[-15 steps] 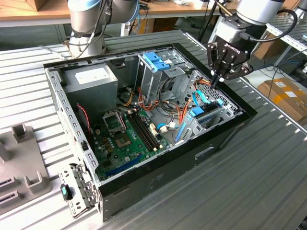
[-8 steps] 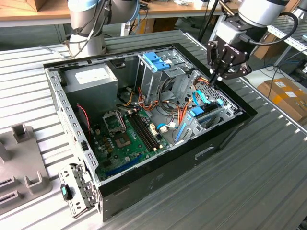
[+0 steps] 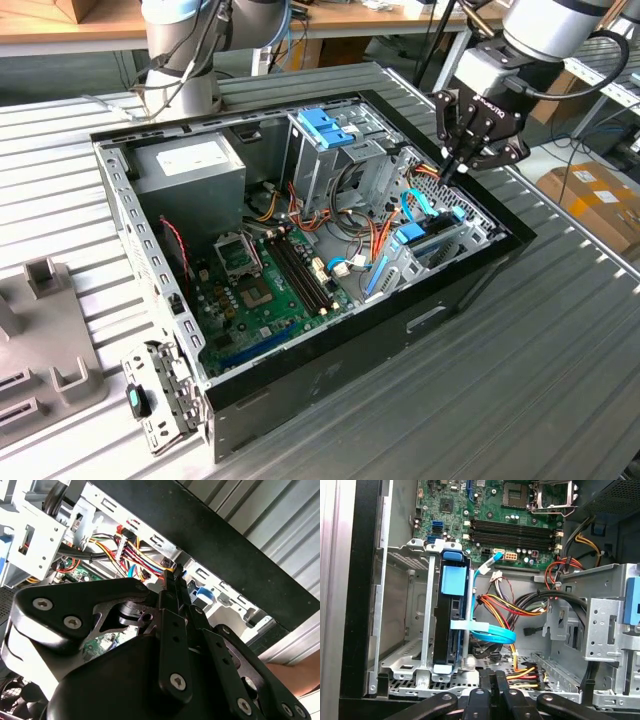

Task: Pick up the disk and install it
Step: 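Insert the second disk wire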

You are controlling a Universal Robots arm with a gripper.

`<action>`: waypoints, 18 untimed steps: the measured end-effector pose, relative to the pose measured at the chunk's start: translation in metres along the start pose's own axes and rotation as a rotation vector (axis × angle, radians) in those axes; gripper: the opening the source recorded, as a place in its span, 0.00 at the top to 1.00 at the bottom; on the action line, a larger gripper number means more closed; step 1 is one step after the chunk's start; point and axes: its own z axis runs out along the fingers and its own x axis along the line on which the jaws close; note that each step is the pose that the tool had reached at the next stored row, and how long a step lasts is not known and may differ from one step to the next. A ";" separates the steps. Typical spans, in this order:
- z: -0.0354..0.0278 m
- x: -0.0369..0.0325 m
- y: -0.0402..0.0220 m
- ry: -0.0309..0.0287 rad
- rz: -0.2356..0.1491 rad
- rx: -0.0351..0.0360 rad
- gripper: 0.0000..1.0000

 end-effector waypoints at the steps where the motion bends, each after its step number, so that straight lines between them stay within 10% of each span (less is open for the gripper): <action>1: 0.0000 0.0000 0.0000 0.0000 0.000 0.0000 0.84; 18: 0.0021 0.0224 0.0157 -0.0001 0.001 0.0001 0.84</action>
